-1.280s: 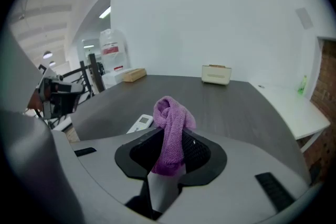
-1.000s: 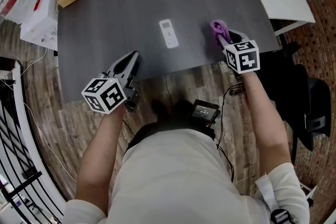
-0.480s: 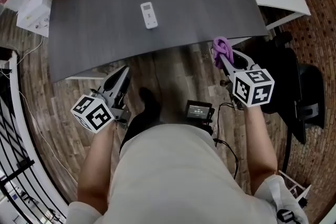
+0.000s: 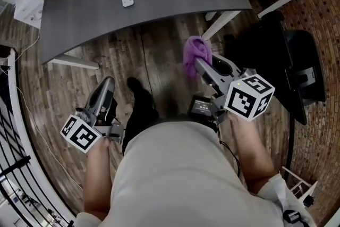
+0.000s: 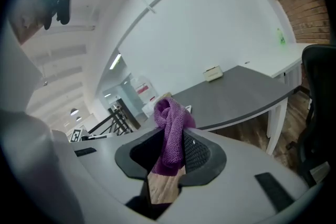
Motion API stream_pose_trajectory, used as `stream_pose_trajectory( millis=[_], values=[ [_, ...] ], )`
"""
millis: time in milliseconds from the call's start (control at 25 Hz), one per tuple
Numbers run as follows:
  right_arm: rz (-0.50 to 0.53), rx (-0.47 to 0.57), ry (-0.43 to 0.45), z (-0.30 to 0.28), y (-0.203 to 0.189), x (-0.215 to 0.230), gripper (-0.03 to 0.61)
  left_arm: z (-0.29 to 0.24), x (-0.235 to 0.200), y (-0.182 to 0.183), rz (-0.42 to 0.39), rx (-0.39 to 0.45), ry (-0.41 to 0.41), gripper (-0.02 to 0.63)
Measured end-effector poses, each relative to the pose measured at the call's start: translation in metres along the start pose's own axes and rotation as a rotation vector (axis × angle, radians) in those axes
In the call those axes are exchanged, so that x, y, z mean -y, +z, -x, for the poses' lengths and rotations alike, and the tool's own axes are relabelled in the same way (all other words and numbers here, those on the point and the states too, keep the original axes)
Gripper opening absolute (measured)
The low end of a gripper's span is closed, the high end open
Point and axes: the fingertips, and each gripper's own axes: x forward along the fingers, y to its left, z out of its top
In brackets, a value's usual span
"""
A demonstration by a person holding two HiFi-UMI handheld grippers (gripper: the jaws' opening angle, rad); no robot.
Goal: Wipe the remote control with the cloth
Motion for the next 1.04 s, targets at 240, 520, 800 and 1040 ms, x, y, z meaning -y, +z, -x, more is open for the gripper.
stream_pose_trajectory(
  millis=[240,520,800,1040],
  values=[
    [0.007,0.043,0.000,0.034,-0.003,-0.015,0.104,0.042,0.025,-0.019,0.032,0.031,0.004,0.006],
    [-0.005,0.099,-0.057,0.052,-0.002,-0.025,0.103,0.053,0.028,-0.014,0.014,-0.004,-0.025,0.005],
    [-0.023,0.124,-0.032,0.036,-0.005,-0.045,0.101,0.047,0.061,-0.002,-0.238,-0.140,-0.022,0.005],
    [-0.014,0.112,-0.234,0.104,-0.027,-0.044,0.101,0.018,0.168,-0.025,-0.506,-0.377,-0.288,0.005]
  ],
)
